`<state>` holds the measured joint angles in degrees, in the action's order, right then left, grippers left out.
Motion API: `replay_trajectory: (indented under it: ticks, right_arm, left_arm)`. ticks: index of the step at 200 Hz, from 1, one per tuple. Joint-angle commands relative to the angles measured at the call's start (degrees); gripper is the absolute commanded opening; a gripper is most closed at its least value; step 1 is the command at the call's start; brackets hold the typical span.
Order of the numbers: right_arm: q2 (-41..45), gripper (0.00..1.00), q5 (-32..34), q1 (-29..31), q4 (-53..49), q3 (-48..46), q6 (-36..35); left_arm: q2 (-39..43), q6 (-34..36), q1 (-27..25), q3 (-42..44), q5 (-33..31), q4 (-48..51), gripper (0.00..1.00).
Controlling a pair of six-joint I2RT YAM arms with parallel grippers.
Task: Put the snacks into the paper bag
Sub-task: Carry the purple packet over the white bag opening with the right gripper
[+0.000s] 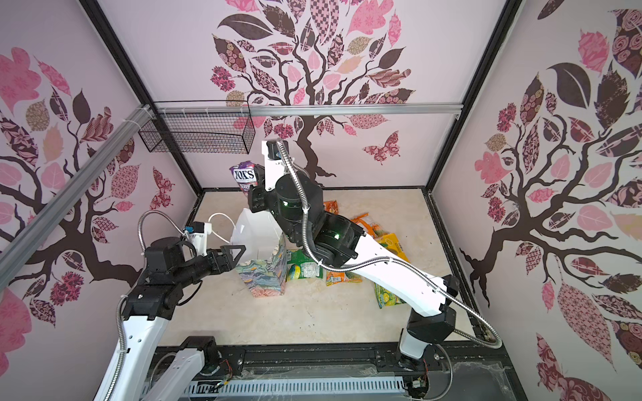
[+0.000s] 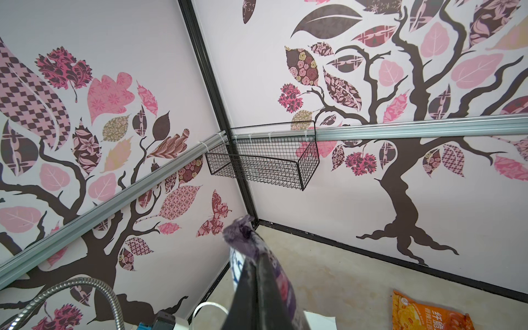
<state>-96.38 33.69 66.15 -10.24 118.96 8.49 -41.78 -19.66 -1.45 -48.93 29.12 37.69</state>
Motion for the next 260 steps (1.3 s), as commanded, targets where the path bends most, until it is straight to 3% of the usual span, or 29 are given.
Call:
replay_trajectory:
  ticks: [1, 84, 260]
  right_arm:
    - [-1.25, 0.00, 4.30, 1.84, 5.39, 3.08, -2.43]
    - [-5.50, 0.00, 13.50, 6.59, 11.65, 1.13, -2.90]
    - [-10.41, 0.00, 27.17, 9.83, 20.44, -8.02, -0.74]
  left_arm:
    - [0.30, 0.41, -0.17, 1.66, 1.18, -1.85, 0.84]
    - [0.40, 0.38, -0.12, 1.81, 1.16, -1.92, 0.83]
    - [-0.09, 0.37, -0.20, 1.86, 0.97, -1.61, 0.84]
